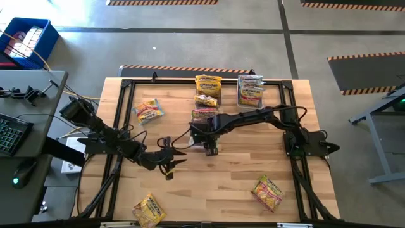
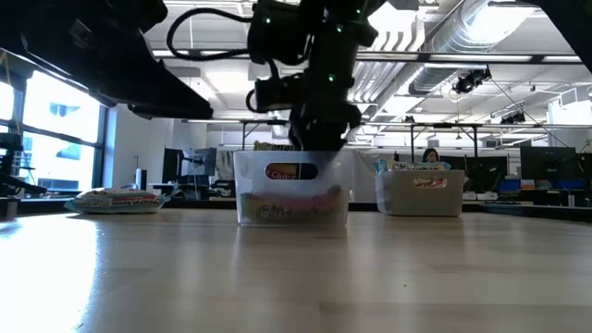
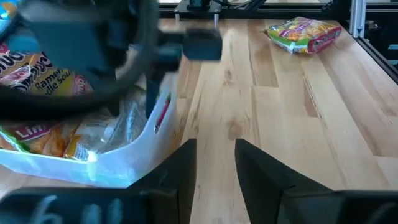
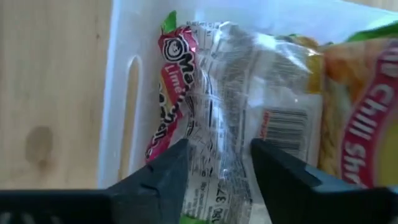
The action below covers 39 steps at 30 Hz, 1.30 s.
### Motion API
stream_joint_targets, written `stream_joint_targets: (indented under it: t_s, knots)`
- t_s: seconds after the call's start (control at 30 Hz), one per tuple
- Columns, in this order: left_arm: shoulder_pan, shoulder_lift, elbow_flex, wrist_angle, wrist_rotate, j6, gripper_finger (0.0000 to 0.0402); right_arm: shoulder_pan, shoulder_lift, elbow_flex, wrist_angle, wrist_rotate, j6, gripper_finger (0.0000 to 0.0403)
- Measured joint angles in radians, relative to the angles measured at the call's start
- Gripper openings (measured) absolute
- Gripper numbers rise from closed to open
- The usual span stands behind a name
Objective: Sort Maruchan noodles
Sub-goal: Adjust the green noodle pack in the transparent bin
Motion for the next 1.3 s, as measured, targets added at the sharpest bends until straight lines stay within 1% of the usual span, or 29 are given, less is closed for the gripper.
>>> stream_joint_targets:
  t_s: [0.1, 0.13, 0.2, 0.23, 0.3, 0.4, 0.43, 0.47, 0.6, 0.73, 0.83, 0.93, 1.07, 1.13, 1.2, 1.3]
  knots:
    - [0.0, 0.0, 0.0, 0.003, 0.0, 0.0, 0.0092, -0.001, -0.005, -0.044, 0.062, 0.003, -0.03, 0.0195]
    - [0.0, 0.0, 0.0, 0.005, 0.0, 0.0, 0.0089, 0.0, -0.006, -0.052, 0.073, 0.004, -0.037, 0.0194]
    - [0.0, 0.0, 0.0, 0.009, 0.0, 0.001, 0.0084, 0.008, -0.008, -0.062, 0.09, 0.006, -0.052, 0.0177]
    - [0.0, 0.0, 0.0, 0.011, 0.0, 0.001, 0.0082, 0.011, -0.008, -0.063, 0.094, 0.007, -0.062, 0.0163]
    - [0.003, 0.0, 0.0, 0.012, 0.0, 0.001, 0.0075, 0.017, -0.008, -0.064, 0.11, 0.013, -0.081, 0.012]
    - [0.016, 0.0, 0.0, 0.012, 0.001, 0.001, 0.0065, 0.02, -0.006, -0.064, 0.137, 0.015, -0.095, 0.004]
    - [0.022, 0.0, 0.0, 0.012, 0.0, 0.001, 0.006, 0.02, -0.004, -0.065, 0.145, 0.019, -0.095, 0.0021]
    - [0.027, 0.0, 0.0, 0.012, 0.0, 0.001, 0.0056, 0.02, -0.004, -0.065, 0.147, 0.025, -0.095, 0.0012]
    - [0.046, 0.0, 0.0, 0.016, 0.021, 0.001, 0.0043, 0.02, 0.0, -0.04, 0.117, 0.011, -0.083, 0.0021]
    - [0.049, 0.0, 0.01, 0.016, 0.024, 0.013, 0.0043, 0.018, 0.002, 0.007, 0.071, -0.013, -0.092, 0.0003]
    - [0.049, 0.0, 0.026, 0.012, 0.025, 0.047, 0.0055, 0.019, 0.0, 0.046, 0.041, -0.055, -0.09, 0.0001]
    - [0.052, 0.0, 0.048, -0.035, 0.026, 0.054, 0.0074, 0.017, -0.001, 0.082, 0.005, -0.064, -0.089, 0.0]
    - [0.055, 0.0, 0.06, -0.103, 0.025, 0.043, 0.01, 0.015, -0.002, 0.11, -0.023, -0.055, -0.07, 0.0]
    - [0.055, -0.001, 0.061, -0.114, 0.03, 0.025, 0.0113, 0.015, -0.003, 0.113, -0.035, -0.011, -0.037, 0.0002]
    - [0.055, 0.0, 0.061, -0.124, 0.052, 0.01, 0.0123, 0.013, -0.003, 0.113, -0.068, 0.007, -0.029, 0.0013]
    - [0.055, 0.0, 0.061, -0.122, 0.081, 0.002, 0.0135, 0.002, -0.005, 0.095, -0.054, -0.02, 0.015, 0.0052]
